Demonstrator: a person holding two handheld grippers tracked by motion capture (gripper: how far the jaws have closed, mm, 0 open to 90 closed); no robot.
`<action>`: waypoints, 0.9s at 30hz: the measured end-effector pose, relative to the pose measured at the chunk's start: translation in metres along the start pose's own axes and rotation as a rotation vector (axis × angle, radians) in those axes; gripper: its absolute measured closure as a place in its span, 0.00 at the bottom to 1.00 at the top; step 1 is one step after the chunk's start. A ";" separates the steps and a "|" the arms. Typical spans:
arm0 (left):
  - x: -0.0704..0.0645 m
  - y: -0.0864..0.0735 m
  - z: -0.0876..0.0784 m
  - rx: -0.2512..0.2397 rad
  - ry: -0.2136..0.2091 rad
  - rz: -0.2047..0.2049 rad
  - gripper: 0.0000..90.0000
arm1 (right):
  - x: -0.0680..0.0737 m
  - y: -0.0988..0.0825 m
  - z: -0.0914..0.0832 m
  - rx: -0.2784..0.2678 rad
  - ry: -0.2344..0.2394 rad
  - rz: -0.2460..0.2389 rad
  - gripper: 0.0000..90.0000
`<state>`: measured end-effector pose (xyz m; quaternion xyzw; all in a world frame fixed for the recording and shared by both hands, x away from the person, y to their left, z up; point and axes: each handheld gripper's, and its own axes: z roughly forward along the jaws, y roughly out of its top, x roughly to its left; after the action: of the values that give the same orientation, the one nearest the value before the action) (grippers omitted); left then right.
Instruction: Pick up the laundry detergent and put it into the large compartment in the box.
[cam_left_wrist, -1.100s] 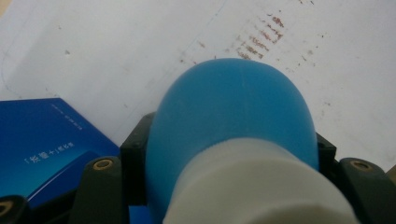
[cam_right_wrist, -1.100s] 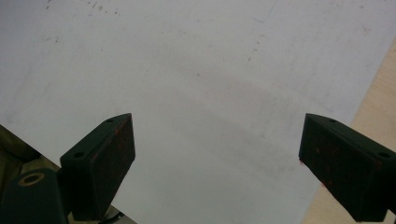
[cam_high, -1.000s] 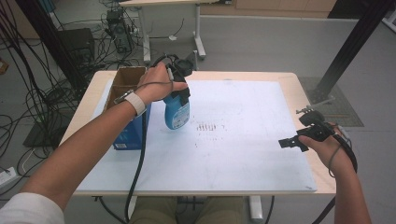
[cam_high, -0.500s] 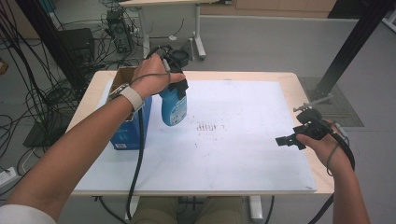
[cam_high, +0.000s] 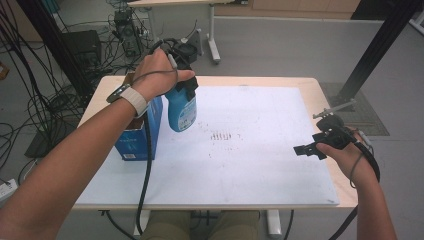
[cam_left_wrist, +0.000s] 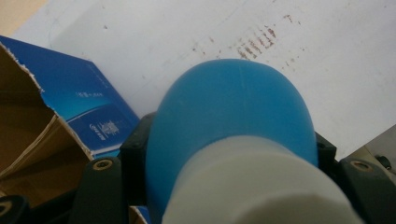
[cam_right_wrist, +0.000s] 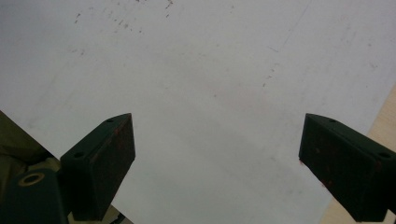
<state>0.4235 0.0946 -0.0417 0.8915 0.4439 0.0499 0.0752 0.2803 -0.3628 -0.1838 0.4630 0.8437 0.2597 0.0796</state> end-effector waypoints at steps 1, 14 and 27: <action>-0.001 -0.001 -0.003 -0.008 0.003 -0.006 0.43 | 0.000 0.000 0.000 0.000 0.000 0.000 0.12; 0.005 -0.008 -0.033 -0.020 -0.006 -0.081 0.43 | 0.007 -0.001 -0.004 -0.028 -0.007 -0.027 0.12; 0.018 -0.015 -0.054 -0.023 0.002 -0.154 0.43 | 0.010 0.005 -0.007 -0.032 -0.008 -0.056 0.12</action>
<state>0.4140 0.1227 0.0088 0.8539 0.5104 0.0500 0.0887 0.2758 -0.3550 -0.1748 0.4388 0.8518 0.2689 0.0977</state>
